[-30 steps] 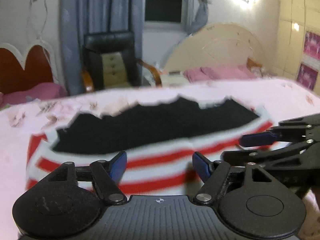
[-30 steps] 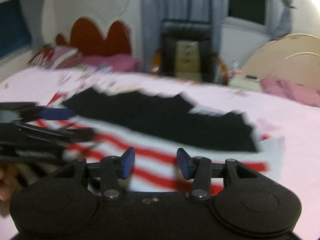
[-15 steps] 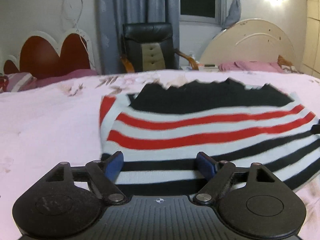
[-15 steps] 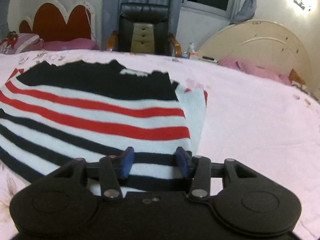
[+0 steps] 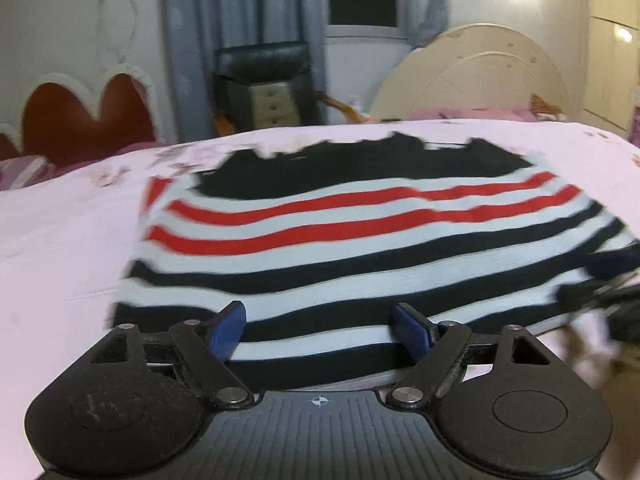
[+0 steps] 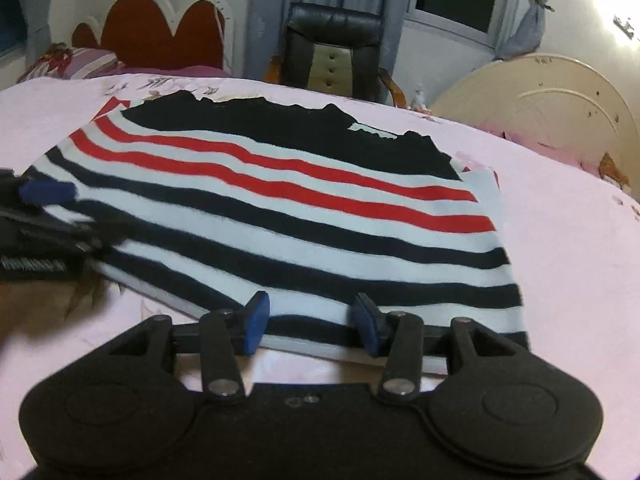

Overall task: Fold small clothes
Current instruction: 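Press the folded sweater flat with both open grippers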

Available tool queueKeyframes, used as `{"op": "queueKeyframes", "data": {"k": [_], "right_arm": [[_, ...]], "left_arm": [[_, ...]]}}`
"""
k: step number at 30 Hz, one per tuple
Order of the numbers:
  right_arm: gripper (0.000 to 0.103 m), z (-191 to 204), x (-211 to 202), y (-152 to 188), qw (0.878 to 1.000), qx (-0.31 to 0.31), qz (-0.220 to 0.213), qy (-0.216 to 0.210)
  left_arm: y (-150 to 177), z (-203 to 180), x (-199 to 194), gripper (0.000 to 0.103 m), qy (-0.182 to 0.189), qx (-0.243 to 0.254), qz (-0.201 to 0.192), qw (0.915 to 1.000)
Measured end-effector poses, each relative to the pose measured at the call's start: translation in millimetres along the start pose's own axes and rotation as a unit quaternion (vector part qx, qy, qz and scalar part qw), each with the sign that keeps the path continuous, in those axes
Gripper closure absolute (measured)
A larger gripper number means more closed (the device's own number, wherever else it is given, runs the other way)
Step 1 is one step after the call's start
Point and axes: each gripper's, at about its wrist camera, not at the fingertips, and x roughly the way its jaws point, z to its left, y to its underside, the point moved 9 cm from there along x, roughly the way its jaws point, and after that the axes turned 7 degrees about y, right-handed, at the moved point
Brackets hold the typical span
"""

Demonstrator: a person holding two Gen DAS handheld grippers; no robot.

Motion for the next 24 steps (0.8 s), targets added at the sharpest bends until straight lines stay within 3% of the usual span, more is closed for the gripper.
{"op": "queueKeyframes", "data": {"k": [5,8,13,17,18,24], "right_arm": [[0.059,-75,-5,21,0.995,0.03,0.018,0.091],[0.055,-93,-5,37,0.995,0.076,0.029,0.059],[0.057,-97,-5,26,0.992,0.093,0.022,0.088],[0.058,-99,1,35,0.989,0.122,0.034,0.076],[0.067,-98,0,36,0.99,0.118,0.034,0.069],[0.067,-101,-8,49,0.989,0.135,0.024,0.058]], "left_arm": [[14,43,-15,0.023,-0.031,-0.024,-0.002,0.9992],[16,43,-15,0.023,-0.032,-0.026,-0.003,0.9991],[13,44,-14,0.023,-0.037,-0.033,0.004,0.9988],[13,45,-12,0.023,-0.034,-0.034,0.007,0.9988],[14,44,-13,0.023,-0.035,-0.036,0.008,0.9987],[15,43,-9,0.023,-0.043,-0.041,0.013,0.9982]]}}
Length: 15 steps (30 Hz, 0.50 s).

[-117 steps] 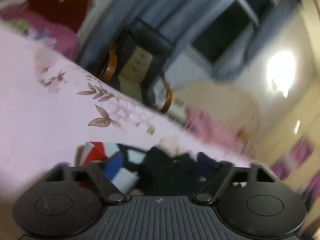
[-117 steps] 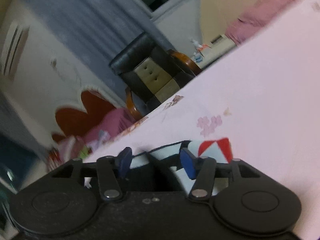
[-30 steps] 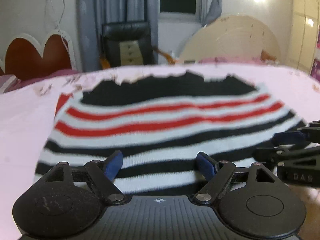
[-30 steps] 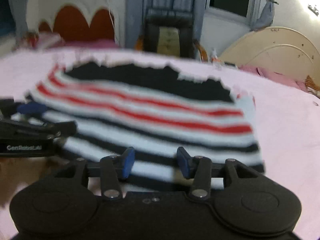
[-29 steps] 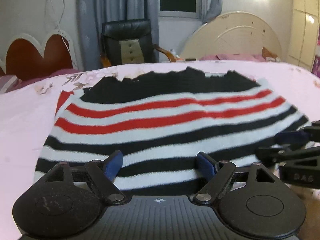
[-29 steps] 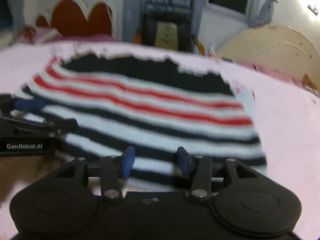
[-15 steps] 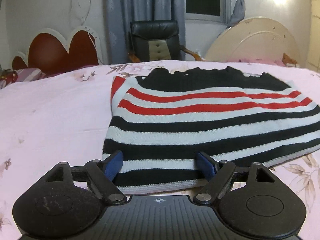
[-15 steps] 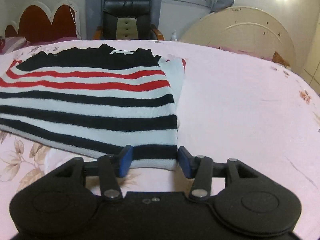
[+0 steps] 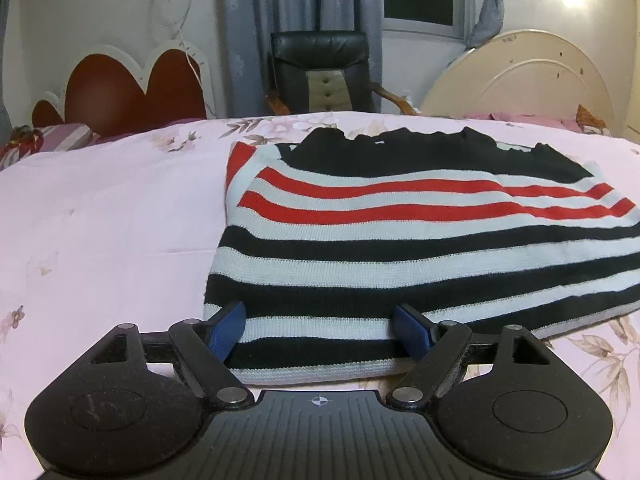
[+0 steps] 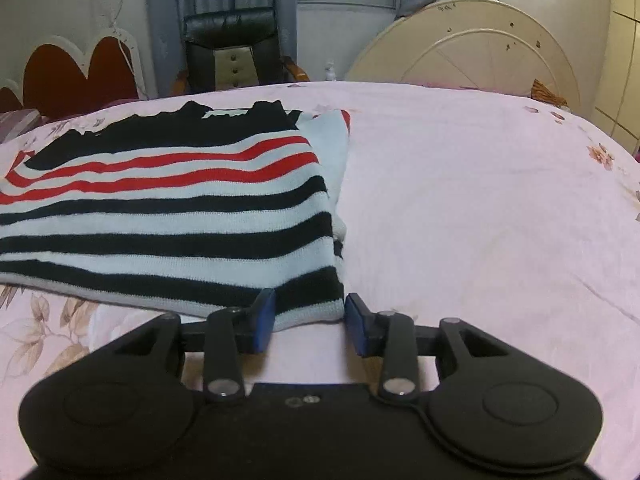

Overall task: Fold small clothes
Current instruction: 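Press the folded sweater flat with both open grippers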

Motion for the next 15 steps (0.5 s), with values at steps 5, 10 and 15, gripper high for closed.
{"op": "queueKeyframes", "data": {"k": [5,10,15], "right_arm": [[0.065,3,-12,-19,0.999,0.0,-0.018,0.028],[0.058,10,-2,-3,0.999,-0.02,-0.016,0.033],[0.056,5,-10,-11,0.999,-0.008,-0.016,0.037]], "left_arm": [[0,-1,-2,0.023,0.0,0.005,0.006,1.0],[1,-2,0,0.022,0.0,0.004,0.004,1.0],[0,-1,0,0.022,0.01,0.008,0.01,0.9999]]}}
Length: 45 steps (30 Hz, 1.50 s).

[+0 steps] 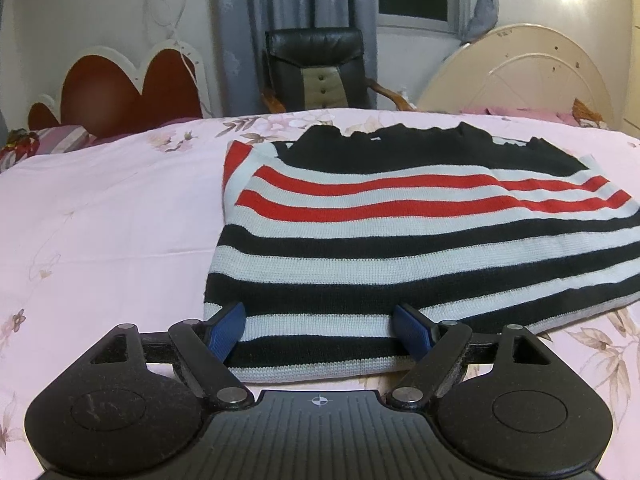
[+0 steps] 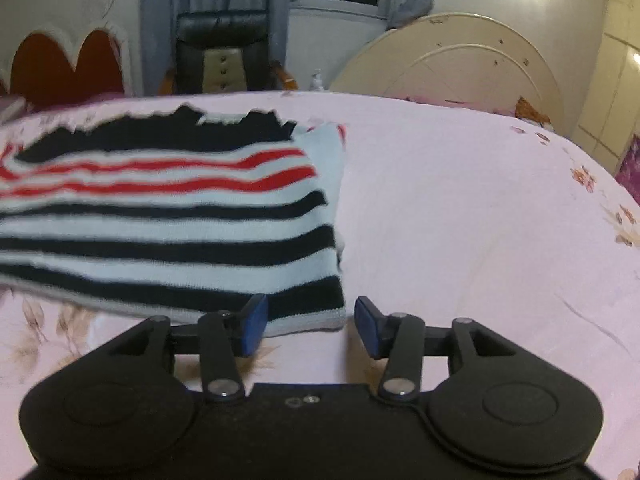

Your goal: Fold small clothes

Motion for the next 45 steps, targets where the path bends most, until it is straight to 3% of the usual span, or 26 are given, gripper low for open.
{"op": "queueKeyframes", "data": {"k": [4,7,9,11,14,16,17,20,23,27,29,31,32,34,35,36,38,40,41,43,45], "right_arm": [[0.056,-8,-14,-2,1.0,0.008,-0.006,-0.005],[0.057,-13,-27,0,1.0,0.005,-0.016,-0.009],[0.057,-16,-33,1,1.0,0.008,-0.019,-0.01],[0.057,-17,-39,1,1.0,0.013,-0.019,-0.016],[0.058,-12,-43,-1,0.999,0.015,-0.025,-0.03],[0.059,-1,-45,-4,0.998,0.013,-0.03,-0.048],[0.062,5,-47,-7,0.998,0.013,-0.03,-0.063],[0.09,26,-49,-17,0.991,0.027,-0.028,-0.131],[0.092,48,-44,-29,0.982,0.037,-0.022,-0.184],[0.096,78,-22,-49,0.976,0.038,-0.013,-0.213],[0.098,95,-11,-57,0.974,0.033,-0.008,-0.224],[0.101,113,-3,-65,0.971,0.026,-0.006,-0.238],[0.101,121,1,-69,0.97,0.021,-0.006,-0.243],[0.101,137,6,-76,0.968,0.01,-0.007,-0.249],[0.101,143,7,-78,0.968,0.008,-0.007,-0.25],[0.101,147,8,-81,0.967,0.007,-0.008,-0.254],[0.101,155,10,-84,0.965,0.0,-0.012,-0.26],[0.101,164,21,-73,0.967,-0.026,0.002,-0.252],[0.102,168,31,-63,0.969,-0.039,0.021,-0.243],[0.103,167,33,-60,0.968,-0.031,0.006,-0.249],[0.103,165,31,-59,0.968,-0.027,0.006,-0.251]], "left_arm": [[-3,8,-14,0.021,0.028,-0.015,0.006,0.9995],[0,21,-40,0.021,0.001,-0.026,-0.014,0.9996],[9,33,-57,0.021,-0.003,-0.071,-0.026,0.9971],[18,39,-66,0.021,0.026,-0.133,-0.035,0.9902],[29,46,-61,0.022,0.075,-0.236,-0.046,0.9676],[37,52,-48,0.022,0.094,-0.321,-0.05,0.9412],[39,55,-40,0.022,0.111,-0.362,-0.057,0.9238],[41,62,-20,0.022,0.129,-0.435,-0.083,0.8873],[35,69,-5,0.022,0.131,-0.459,-0.103,0.8724],[19,74,17,0.022,0.115,-0.461,-0.123,0.8711],[9,74,28,0.027,0.103,-0.447,-0.122,0.88],[7,80,38,0.065,0.079,-0.437,-0.103,0.8899],[6,85,42,0.067,0.078,-0.443,-0.101,0.8876],[5,93,44,0.079,0.097,-0.466,-0.098,0.8738],[4,96,40,0.08,0.12,-0.489,-0.116,0.8563],[3,96,33,0.08,0.14,-0.498,-0.137,0.8446],[5,95,29,0.08,0.147,-0.496,-0.153,0.8418],[23,97,46,0.08,0.132,-0.508,-0.119,0.8426],[22,98,46,0.081,0.14,-0.508,-0.131,0.8399],[18,96,46,0.081,0.138,-0.496,-0.127,0.8476],[17,98,49,0.081,0.146,-0.503,-0.125,0.8428]]}}
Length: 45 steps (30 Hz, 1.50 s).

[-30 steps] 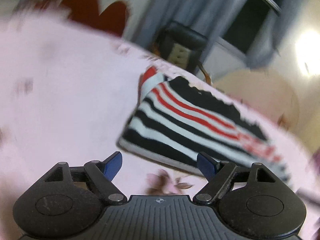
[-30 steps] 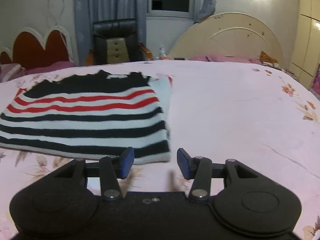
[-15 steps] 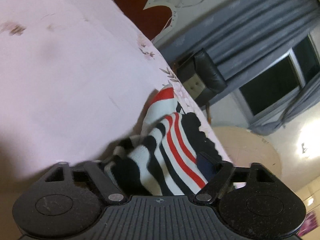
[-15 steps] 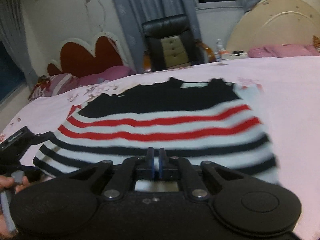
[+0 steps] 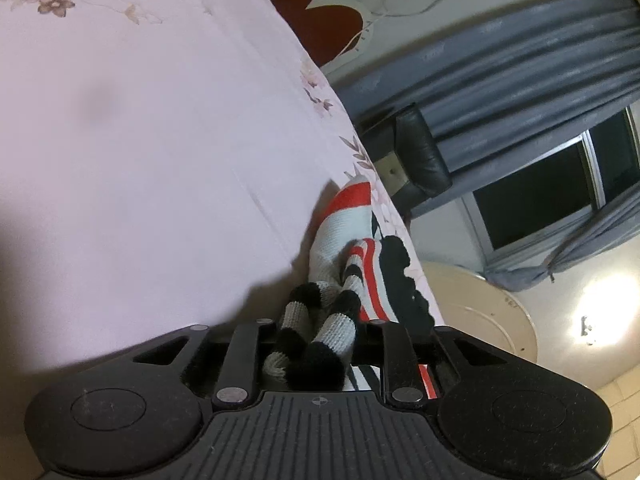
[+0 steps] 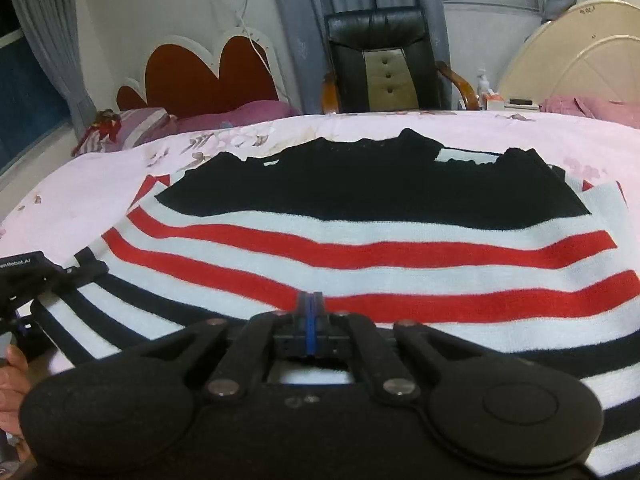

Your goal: Fold small clothes

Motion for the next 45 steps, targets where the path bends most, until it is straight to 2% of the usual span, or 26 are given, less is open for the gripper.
{"op": "queueKeyframes", "data": {"k": [2,6,10,12,14,15,17,19,20,24,26,27,28,30,31,33,34,36,38,39,41,45], "right_arm": [[0.103,1,0,1,1.0,-0.009,-0.004,0.007],[0.103,1,-1,2,1.0,-0.013,-0.009,0.017],[0.103,-4,6,-1,1.0,0.025,-0.005,0.004],[0.103,-10,8,-2,0.999,0.051,-0.002,-0.009],[0.103,-18,5,-3,0.995,0.093,0.007,-0.03],[0.103,-26,-1,-4,0.992,0.117,0.007,-0.037],[0.097,-59,-25,-6,0.983,0.181,-0.023,-0.03],[0.097,-106,-52,1,0.961,0.272,-0.044,-0.028],[0.096,-125,-64,5,0.953,0.297,-0.053,-0.022],[0.089,-185,-104,23,0.934,0.352,-0.058,-0.01],[0.084,-201,-119,28,0.928,0.367,-0.059,-0.011],[0.08,-204,-124,30,0.926,0.373,-0.059,-0.017],[0.078,-207,-127,31,0.922,0.381,-0.059,-0.028],[0.061,-207,-130,32,0.916,0.394,-0.053,-0.053],[0.057,-204,-129,31,0.915,0.396,-0.048,-0.064],[0.054,-194,-123,27,0.916,0.391,-0.038,-0.083],[0.054,-187,-119,24,0.917,0.387,-0.031,-0.091],[0.054,-178,-110,18,0.92,0.379,-0.02,-0.103],[0.052,-170,-96,11,0.92,0.378,-0.005,-0.106],[0.051,-168,-89,8,0.919,0.379,0.005,-0.104],[0.05,-164,-77,2,0.921,0.377,0.019,-0.101],[0.045,-161,-53,-7,0.931,0.354,0.053,-0.078]], "left_arm": [[-1,-3,1,0.081,0.006,-0.006,0.005,1.0],[-4,-34,-13,0.081,0.054,0.007,0.006,0.9985],[1,-101,-7,0.081,0.097,0.057,0.021,0.9934],[15,-141,3,0.081,0.123,0.087,0.04,0.9878],[34,-176,14,0.081,0.133,0.125,0.064,0.9811],[47,-191,22,0.081,0.138,0.143,0.077,0.977],[80,-215,34,0.081,0.145,0.185,0.11,0.9658],[123,-228,56,0.081,0.142,0.206,0.158,0.9551],[146,-230,68,0.081,0.138,0.219,0.185,0.9482],[238,-212,111,0.08,0.074,0.292,0.281,0.9113],[255,-220,105,0.073,0.076,0.358,0.255,0.895],[259,-226,99,0.059,0.083,0.369,0.261,0.8883],[258,-232,90,0.052,0.098,0.369,0.27,0.8841],[240,-244,67,0.052,0.121,0.375,0.251,0.8842],[228,-244,53,0.052,0.127,0.374,0.24,0.8871],[181,-236,37,0.052,0.125,0.353,0.197,0.9061],[160,-227,33,0.052,0.112,0.347,0.174,0.9147],[123,-203,37,0.052,0.06,0.346,0.138,0.9262],[99,-179,46,0.052,0.019,0.334,0.133,0.9329],[92,-169,47,0.052,0.008,0.33,0.131,0.9349],[92,-150,55,0.052,-0.014,0.319,0.156,0.9346],[99,-137,71,0.052,-0.017,0.321,0.17,0.9316]]}}
